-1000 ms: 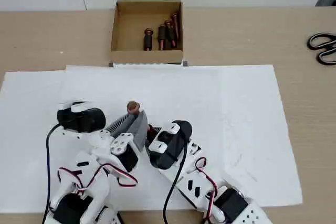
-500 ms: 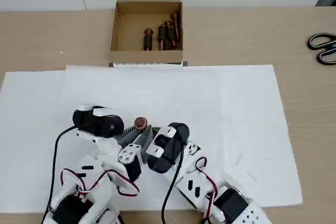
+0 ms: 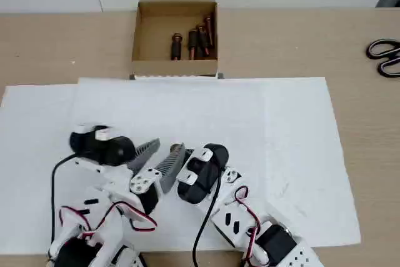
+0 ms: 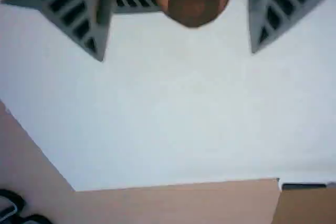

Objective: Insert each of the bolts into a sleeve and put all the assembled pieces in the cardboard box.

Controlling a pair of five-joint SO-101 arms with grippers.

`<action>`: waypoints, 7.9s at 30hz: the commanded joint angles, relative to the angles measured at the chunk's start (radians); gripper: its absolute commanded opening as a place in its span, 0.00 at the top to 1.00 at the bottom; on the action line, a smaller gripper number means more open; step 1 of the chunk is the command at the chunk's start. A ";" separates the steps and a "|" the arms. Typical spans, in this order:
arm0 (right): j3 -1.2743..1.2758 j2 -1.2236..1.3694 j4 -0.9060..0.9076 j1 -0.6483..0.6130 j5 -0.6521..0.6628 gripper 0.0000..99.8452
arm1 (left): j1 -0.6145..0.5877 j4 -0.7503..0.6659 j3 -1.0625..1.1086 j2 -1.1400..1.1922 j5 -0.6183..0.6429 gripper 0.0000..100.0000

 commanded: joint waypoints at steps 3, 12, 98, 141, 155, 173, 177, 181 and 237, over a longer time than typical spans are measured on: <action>-0.035 -0.010 -0.021 0.013 0.011 1.00 | -0.103 0.002 -0.104 -0.003 -0.055 0.96; -0.044 -0.004 -0.019 0.189 0.005 1.00 | -0.302 0.006 0.047 -0.008 -0.264 0.99; -3.297 2.672 0.736 0.447 0.509 1.00 | -0.434 -0.014 0.372 -0.009 -0.374 0.99; -1.559 1.115 0.937 0.743 -0.072 1.00 | -0.434 -0.014 0.372 -0.009 -0.376 0.99; -0.462 0.338 0.473 0.898 -0.066 1.00 | -0.434 -0.014 0.372 -0.009 -0.376 0.99; -0.003 -0.015 0.466 0.903 0.002 1.00 | -0.434 -0.014 0.372 -0.009 -0.377 0.99; 0.020 -0.016 0.427 0.901 0.002 1.00 | -0.434 -0.014 0.372 -0.009 -0.377 0.99; 0.021 -0.016 0.417 0.903 0.005 1.00 | -0.434 -0.014 0.372 -0.009 -0.377 0.99; 0.021 -0.016 0.417 0.901 0.009 1.00 | -0.434 -0.014 0.372 -0.009 -0.377 0.99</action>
